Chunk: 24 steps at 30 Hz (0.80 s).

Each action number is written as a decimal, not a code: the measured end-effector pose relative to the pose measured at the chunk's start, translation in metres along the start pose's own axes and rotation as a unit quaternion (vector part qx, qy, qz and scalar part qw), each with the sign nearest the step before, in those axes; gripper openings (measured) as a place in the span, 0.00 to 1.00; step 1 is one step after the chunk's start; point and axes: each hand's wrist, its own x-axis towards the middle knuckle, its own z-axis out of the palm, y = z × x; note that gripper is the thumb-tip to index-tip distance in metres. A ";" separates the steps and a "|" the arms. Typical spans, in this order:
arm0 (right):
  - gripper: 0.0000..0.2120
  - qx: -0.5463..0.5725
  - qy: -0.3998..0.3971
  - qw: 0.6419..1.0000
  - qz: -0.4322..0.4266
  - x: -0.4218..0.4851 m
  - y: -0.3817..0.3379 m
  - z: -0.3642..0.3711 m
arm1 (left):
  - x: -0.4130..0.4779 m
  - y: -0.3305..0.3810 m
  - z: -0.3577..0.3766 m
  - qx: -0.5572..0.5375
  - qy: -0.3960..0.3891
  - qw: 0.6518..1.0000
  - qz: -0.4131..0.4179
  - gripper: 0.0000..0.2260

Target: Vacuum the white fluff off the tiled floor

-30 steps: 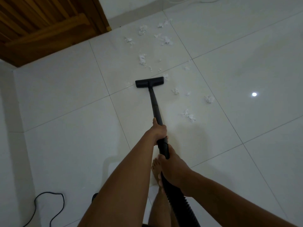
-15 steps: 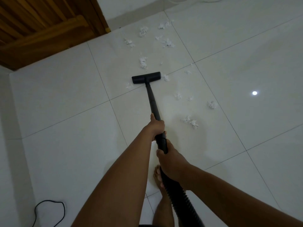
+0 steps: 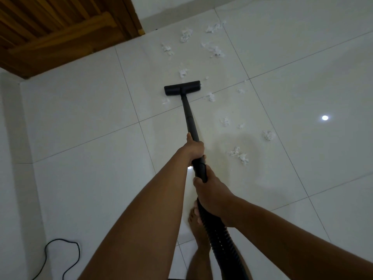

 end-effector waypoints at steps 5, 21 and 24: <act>0.24 0.003 -0.001 1.000 0.000 0.008 -0.009 -0.010 | 0.006 0.013 0.001 -0.007 0.004 1.000 0.000 0.32; 0.23 -0.005 -0.011 1.000 -0.011 0.044 -0.037 -0.029 | 0.041 0.044 -0.007 -0.017 0.022 1.000 0.013 0.32; 0.22 0.008 -0.017 1.000 -0.010 0.051 -0.042 -0.032 | 0.049 0.049 -0.010 -0.020 0.029 0.999 0.015 0.32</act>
